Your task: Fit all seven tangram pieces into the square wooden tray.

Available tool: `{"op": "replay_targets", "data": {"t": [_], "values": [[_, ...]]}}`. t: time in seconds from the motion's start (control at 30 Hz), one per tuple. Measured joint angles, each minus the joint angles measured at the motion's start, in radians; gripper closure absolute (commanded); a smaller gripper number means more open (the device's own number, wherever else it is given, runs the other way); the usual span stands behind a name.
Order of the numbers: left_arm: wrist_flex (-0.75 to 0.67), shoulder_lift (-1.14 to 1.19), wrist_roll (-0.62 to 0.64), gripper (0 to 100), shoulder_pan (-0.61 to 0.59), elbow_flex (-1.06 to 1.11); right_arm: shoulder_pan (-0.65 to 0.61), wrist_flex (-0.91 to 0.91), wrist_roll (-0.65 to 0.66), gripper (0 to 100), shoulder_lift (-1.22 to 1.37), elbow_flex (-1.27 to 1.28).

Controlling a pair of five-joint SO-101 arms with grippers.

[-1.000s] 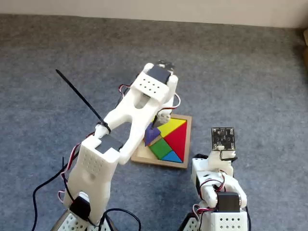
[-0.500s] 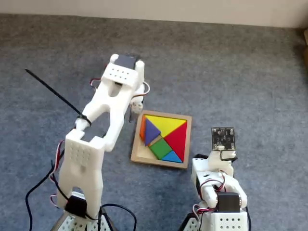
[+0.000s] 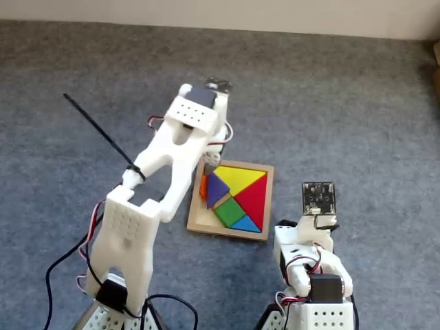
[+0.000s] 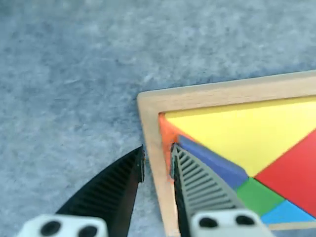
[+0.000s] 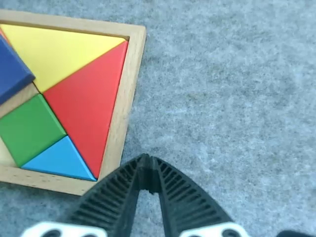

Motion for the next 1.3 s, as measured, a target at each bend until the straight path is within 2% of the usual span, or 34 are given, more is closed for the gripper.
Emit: {"op": "replay_targets", "data": {"t": [0.37,0.87,1.07,1.3], "values": [[-0.023,0.061,-0.009,92,0.054,-0.048,0.0,0.0,0.0,99.3,0.0,0.0],[-0.025,0.057,-0.055,93,0.199,-0.048,0.0,0.0,0.0,99.3,0.0,0.0],[0.006,0.057,-0.055,93,0.25,-0.048,0.0,0.0,0.0,99.3,0.0,0.0],[0.049,0.057,-0.055,97,0.264,-0.048,0.0,0.0,0.0,99.3,0.0,0.0]]}}
